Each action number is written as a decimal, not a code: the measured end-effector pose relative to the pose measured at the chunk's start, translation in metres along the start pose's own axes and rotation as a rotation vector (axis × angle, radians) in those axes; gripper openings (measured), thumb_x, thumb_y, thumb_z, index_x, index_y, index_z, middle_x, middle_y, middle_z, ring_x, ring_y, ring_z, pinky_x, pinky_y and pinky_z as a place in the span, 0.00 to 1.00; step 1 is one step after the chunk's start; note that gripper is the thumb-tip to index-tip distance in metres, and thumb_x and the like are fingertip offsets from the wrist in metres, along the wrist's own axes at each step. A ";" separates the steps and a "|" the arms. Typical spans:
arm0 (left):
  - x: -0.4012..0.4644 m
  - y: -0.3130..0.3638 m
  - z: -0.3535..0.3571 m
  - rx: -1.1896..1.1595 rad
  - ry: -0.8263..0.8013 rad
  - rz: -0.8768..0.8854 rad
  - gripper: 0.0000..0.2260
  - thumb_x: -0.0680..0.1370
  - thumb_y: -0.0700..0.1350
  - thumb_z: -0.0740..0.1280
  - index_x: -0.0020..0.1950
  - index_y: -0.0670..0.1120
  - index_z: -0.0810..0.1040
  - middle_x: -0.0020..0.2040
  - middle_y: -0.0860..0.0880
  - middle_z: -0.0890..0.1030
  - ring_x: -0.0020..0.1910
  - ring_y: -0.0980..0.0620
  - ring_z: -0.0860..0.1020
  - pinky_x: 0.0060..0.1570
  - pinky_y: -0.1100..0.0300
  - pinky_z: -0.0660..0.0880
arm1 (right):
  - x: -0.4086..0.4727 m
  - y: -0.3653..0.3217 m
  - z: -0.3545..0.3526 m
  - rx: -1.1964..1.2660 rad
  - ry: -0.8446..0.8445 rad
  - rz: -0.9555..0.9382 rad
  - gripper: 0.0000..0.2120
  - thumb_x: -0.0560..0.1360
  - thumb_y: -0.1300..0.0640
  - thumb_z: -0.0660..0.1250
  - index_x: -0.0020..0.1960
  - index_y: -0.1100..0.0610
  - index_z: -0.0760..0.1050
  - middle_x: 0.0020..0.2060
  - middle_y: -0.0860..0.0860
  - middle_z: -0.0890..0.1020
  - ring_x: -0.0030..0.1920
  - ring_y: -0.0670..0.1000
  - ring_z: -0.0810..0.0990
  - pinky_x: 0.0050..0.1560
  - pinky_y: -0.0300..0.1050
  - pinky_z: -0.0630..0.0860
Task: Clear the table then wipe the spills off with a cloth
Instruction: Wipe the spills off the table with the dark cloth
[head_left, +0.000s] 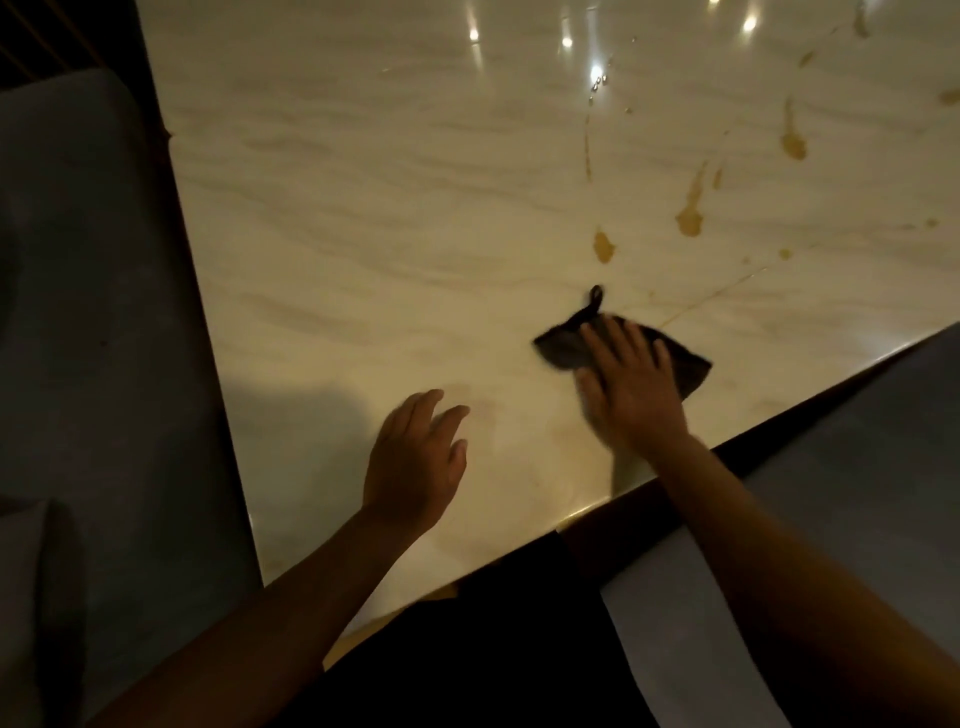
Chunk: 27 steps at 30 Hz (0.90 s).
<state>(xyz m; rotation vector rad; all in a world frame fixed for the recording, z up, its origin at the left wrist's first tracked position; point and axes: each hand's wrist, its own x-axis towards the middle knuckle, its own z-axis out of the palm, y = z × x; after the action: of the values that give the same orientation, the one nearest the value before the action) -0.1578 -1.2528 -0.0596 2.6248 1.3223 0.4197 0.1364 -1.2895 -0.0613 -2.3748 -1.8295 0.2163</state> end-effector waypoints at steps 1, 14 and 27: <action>0.005 0.001 0.004 0.004 0.016 0.038 0.17 0.78 0.45 0.70 0.66 0.44 0.80 0.66 0.39 0.78 0.64 0.39 0.76 0.60 0.44 0.77 | 0.014 0.010 -0.004 0.005 -0.002 0.073 0.30 0.80 0.39 0.44 0.80 0.48 0.57 0.79 0.52 0.59 0.79 0.57 0.55 0.76 0.62 0.54; 0.065 0.039 0.016 0.015 -0.180 -0.007 0.21 0.78 0.52 0.70 0.71 0.50 0.77 0.72 0.42 0.74 0.71 0.41 0.72 0.67 0.47 0.73 | -0.015 0.020 -0.002 0.004 0.007 -0.095 0.27 0.82 0.42 0.52 0.79 0.46 0.59 0.79 0.50 0.59 0.79 0.55 0.55 0.74 0.64 0.56; 0.109 0.077 0.015 -0.056 -0.254 -0.055 0.22 0.81 0.52 0.64 0.76 0.53 0.69 0.78 0.47 0.65 0.77 0.47 0.63 0.74 0.53 0.63 | -0.039 0.013 -0.007 0.052 -0.098 -0.124 0.27 0.83 0.40 0.48 0.80 0.45 0.52 0.80 0.47 0.52 0.80 0.51 0.43 0.77 0.62 0.47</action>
<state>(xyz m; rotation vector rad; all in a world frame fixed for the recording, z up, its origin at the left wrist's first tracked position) -0.0332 -1.2108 -0.0340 2.4899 1.2758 0.1079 0.1402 -1.3302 -0.0561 -2.2439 -1.9811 0.3674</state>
